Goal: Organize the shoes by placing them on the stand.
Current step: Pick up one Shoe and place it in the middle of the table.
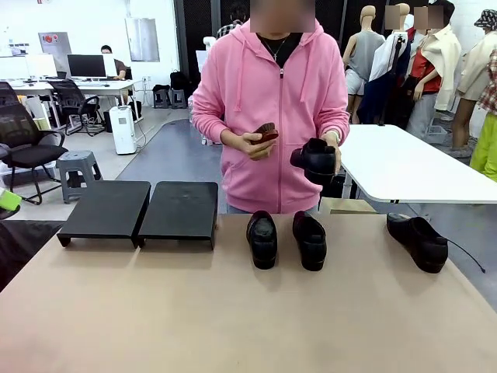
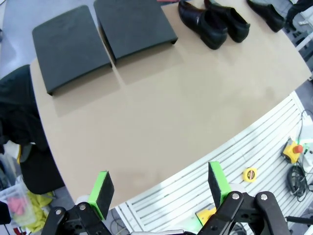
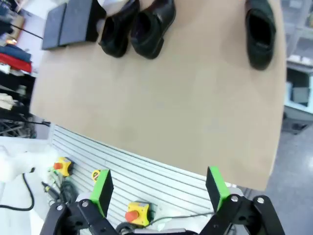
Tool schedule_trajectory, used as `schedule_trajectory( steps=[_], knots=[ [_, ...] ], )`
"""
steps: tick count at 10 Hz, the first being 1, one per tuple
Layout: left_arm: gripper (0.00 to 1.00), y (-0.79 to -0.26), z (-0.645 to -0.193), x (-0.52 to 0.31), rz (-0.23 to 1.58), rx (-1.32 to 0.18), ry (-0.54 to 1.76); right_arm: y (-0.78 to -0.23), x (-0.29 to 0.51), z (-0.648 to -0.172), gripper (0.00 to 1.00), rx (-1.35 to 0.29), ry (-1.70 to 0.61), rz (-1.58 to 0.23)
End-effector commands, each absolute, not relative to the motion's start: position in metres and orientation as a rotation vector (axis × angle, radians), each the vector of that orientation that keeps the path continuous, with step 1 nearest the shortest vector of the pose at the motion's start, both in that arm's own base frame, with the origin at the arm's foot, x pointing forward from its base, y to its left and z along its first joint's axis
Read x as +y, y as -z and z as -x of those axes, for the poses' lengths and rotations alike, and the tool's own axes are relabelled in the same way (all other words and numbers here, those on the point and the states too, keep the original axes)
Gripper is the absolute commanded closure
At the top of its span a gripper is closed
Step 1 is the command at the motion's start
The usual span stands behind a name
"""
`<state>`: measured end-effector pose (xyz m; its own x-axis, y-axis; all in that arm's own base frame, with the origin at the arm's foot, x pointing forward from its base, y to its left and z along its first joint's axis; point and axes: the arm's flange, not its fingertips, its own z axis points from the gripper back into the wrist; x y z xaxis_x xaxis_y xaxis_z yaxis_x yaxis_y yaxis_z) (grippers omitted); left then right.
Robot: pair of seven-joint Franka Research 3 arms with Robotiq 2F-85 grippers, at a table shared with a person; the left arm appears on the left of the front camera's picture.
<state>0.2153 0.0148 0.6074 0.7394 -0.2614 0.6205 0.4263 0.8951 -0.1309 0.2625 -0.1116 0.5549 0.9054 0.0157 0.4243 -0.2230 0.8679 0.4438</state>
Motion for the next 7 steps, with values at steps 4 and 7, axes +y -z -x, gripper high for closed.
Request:
schedule_trajectory(
  steps=[4,7],
  knots=[
    [0.0,-0.608,-0.217,0.016,0.283,-0.647,0.393,-0.566,-0.073,-0.308,0.0,-0.408,-0.259,-0.443],
    [0.0,-0.608,-0.217,0.016,0.283,-0.647,0.393,-0.612,-0.189,-0.232,0.0,-0.475,-0.044,-0.418]
  ],
)
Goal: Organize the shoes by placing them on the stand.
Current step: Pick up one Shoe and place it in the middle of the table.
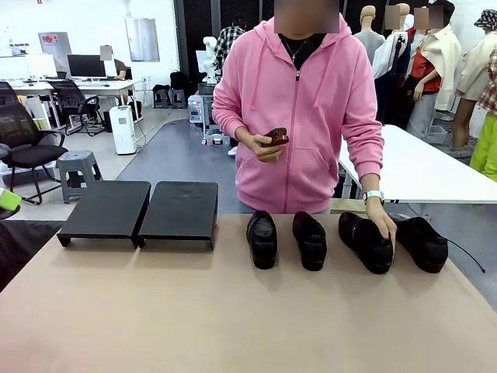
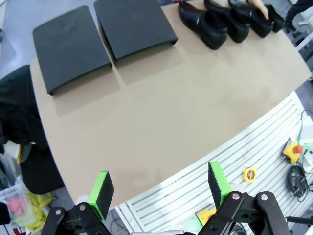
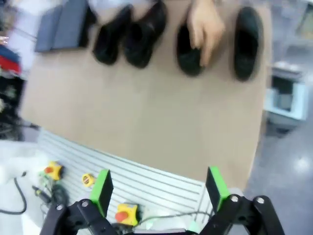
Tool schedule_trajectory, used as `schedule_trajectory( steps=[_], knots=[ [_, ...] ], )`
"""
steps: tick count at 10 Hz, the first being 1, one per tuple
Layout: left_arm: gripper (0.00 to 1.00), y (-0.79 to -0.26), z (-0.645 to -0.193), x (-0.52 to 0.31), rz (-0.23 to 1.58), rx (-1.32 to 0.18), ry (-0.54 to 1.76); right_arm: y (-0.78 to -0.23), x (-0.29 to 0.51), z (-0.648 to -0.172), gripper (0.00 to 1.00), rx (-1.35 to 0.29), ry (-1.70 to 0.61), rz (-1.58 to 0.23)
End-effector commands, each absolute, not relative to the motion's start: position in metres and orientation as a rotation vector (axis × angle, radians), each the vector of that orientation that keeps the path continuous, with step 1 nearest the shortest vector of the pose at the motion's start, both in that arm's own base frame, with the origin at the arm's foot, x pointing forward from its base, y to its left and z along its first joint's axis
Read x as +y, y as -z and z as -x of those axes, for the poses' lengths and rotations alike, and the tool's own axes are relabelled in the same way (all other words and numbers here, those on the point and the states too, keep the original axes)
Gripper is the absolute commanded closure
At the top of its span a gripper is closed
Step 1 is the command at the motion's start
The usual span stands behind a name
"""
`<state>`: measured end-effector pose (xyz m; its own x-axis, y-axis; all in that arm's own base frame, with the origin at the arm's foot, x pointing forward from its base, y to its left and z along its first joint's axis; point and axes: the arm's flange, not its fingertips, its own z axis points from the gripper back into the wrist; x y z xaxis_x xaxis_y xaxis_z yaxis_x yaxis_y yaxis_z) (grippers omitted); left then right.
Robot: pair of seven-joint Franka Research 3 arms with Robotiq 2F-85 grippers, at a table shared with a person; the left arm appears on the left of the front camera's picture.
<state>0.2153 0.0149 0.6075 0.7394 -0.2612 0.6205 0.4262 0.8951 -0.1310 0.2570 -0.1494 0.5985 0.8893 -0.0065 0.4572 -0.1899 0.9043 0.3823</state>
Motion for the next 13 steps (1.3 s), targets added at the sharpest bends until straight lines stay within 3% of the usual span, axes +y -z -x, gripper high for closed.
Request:
schedule_trajectory(
  steps=[1,4,7,10,13],
  knots=[
    [0.0,-0.608,-0.217,0.016,0.283,-0.647,0.393,-0.615,-0.217,-0.21,0.0,-0.484,0.048,-0.417],
    [0.0,-0.608,-0.217,0.016,0.283,-0.647,0.393,-0.59,-0.234,-0.185,0.0,-0.495,0.16,-0.423],
    [0.0,-0.608,-0.217,0.016,0.283,-0.647,0.393,-0.589,-0.206,-0.204,0.0,-0.5,0.065,-0.414],
    [0.0,-0.608,-0.217,0.016,0.283,-0.647,0.393,-0.608,-0.065,-0.294,0.0,-0.428,-0.134,-0.321],
    [0.0,-0.608,-0.217,0.016,0.283,-0.647,0.393,-0.587,0.144,-0.39,0.0,-0.311,-0.283,-0.246]
  ],
)
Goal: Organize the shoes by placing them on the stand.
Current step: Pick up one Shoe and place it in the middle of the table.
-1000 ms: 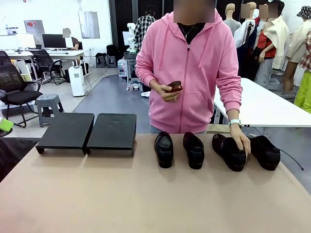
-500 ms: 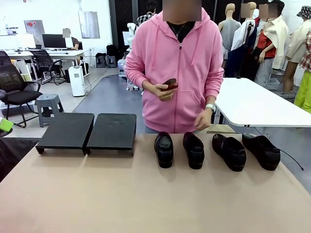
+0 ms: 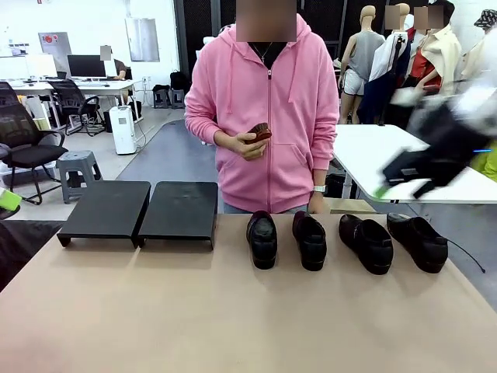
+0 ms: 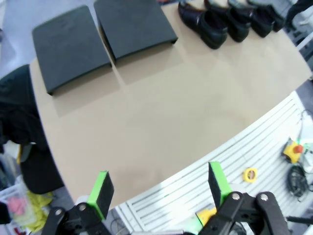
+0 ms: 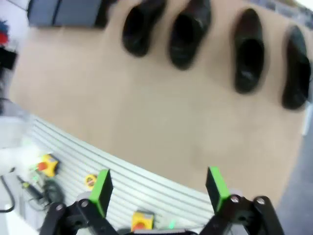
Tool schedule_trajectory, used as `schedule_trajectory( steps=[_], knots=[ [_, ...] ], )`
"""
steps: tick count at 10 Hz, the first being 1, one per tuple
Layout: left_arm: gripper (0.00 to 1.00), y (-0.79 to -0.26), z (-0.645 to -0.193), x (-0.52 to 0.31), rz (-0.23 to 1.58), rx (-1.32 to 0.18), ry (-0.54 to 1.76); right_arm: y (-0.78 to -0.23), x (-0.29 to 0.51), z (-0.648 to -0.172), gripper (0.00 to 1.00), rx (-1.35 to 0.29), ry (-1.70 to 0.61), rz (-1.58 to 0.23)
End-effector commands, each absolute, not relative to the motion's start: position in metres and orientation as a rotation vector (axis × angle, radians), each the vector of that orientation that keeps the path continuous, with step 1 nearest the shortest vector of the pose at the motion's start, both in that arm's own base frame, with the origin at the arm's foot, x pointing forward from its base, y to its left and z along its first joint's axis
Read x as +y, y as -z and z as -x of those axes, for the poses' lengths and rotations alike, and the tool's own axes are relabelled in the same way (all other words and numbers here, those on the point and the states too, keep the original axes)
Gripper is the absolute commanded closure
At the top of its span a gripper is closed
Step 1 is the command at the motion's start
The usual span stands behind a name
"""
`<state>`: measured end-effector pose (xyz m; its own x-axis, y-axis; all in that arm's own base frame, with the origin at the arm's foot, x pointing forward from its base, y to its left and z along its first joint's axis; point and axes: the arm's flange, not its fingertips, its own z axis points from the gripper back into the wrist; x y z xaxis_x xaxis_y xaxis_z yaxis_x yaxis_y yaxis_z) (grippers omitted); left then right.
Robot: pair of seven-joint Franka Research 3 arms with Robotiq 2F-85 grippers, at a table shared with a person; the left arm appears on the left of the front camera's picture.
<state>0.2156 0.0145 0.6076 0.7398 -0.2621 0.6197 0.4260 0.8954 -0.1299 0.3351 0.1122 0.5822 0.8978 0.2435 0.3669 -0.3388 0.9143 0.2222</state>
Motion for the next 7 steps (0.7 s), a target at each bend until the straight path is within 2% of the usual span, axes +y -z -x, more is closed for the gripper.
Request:
schedule_trajectory(
  steps=[1,3,4,7],
  knots=[
    [0.0,-0.608,-0.217,0.016,0.283,-0.647,0.393,-0.575,0.199,-0.401,0.0,-0.297,-0.324,-0.24],
    [0.0,-0.608,-0.217,0.016,0.283,-0.647,0.393,-0.557,0.245,-0.404,0.0,-0.258,-0.43,-0.249],
    [0.0,-0.608,-0.217,0.016,0.283,-0.647,0.393,-0.551,0.238,-0.376,0.0,-0.284,-0.392,-0.264],
    [0.0,-0.608,-0.217,0.016,0.283,-0.647,0.393,-0.551,0.238,-0.376,0.0,-0.284,-0.392,-0.264]
  ],
)
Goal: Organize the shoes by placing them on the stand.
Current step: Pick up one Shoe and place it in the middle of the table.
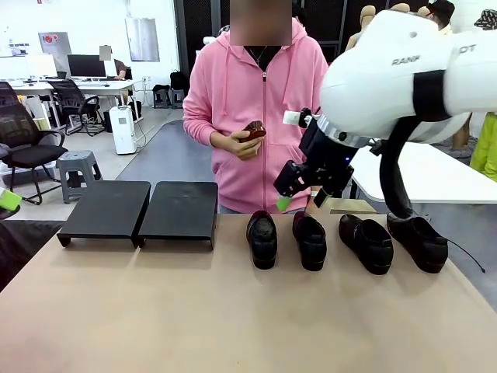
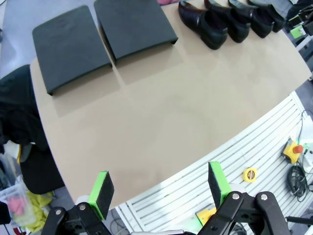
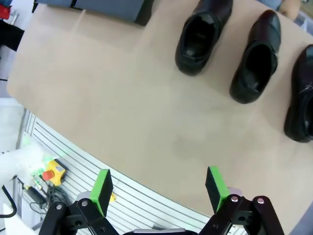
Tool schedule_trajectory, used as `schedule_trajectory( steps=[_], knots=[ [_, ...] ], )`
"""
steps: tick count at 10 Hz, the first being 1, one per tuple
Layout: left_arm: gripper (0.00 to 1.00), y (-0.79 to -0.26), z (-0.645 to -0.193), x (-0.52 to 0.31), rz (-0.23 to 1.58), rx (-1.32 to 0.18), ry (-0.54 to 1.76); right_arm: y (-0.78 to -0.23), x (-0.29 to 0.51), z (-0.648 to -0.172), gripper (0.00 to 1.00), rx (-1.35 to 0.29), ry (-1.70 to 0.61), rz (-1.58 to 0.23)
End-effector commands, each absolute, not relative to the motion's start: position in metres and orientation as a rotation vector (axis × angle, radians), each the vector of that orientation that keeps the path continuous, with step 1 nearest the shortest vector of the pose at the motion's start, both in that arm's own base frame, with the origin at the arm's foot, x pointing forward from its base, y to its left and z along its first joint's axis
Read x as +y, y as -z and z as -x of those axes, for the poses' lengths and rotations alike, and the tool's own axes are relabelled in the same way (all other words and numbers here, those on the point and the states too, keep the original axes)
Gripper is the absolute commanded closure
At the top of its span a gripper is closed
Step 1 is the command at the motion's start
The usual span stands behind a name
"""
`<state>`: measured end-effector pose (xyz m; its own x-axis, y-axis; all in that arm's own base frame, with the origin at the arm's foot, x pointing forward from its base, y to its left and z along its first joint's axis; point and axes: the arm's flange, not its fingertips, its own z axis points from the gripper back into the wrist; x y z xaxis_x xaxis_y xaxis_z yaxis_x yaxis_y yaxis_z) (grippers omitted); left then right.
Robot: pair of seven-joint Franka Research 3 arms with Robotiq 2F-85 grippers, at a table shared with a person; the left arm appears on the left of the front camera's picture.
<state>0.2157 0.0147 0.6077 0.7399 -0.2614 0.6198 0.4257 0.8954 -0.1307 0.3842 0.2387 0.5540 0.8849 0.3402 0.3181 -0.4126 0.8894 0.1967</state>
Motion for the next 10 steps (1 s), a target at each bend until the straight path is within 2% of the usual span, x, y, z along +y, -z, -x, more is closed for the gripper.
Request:
schedule_trajectory(
  steps=[1,2,3,5,6,9,10],
  knots=[
    [0.0,-0.608,-0.217,0.016,0.283,-0.647,0.393,-0.55,0.247,-0.39,0.0,-0.27,-0.406,-0.265],
    [0.0,-0.608,-0.217,0.016,0.283,-0.647,0.393,-0.543,0.268,-0.408,0.0,-0.153,-0.367,-0.176],
    [0.0,-0.608,-0.217,0.016,0.283,-0.647,0.393,-0.535,0.291,-0.45,0.0,-0.07,-0.379,-0.177],
    [0.0,-0.608,-0.217,0.016,0.283,-0.647,0.393,-0.511,0.317,-0.524,0.0,-0.021,-0.396,-0.243],
    [0.0,-0.608,-0.217,0.016,0.283,-0.647,0.393,-0.495,0.325,-0.547,0.0,0.026,-0.332,-0.248],
    [0.0,-0.608,-0.217,0.016,0.283,-0.647,0.393,-0.448,0.336,-0.595,0.0,0.033,-0.195,-0.195],
    [0.0,-0.608,-0.217,0.016,0.283,-0.647,0.393,-0.433,0.335,-0.604,0.0,0.089,-0.169,-0.202]
  ],
)
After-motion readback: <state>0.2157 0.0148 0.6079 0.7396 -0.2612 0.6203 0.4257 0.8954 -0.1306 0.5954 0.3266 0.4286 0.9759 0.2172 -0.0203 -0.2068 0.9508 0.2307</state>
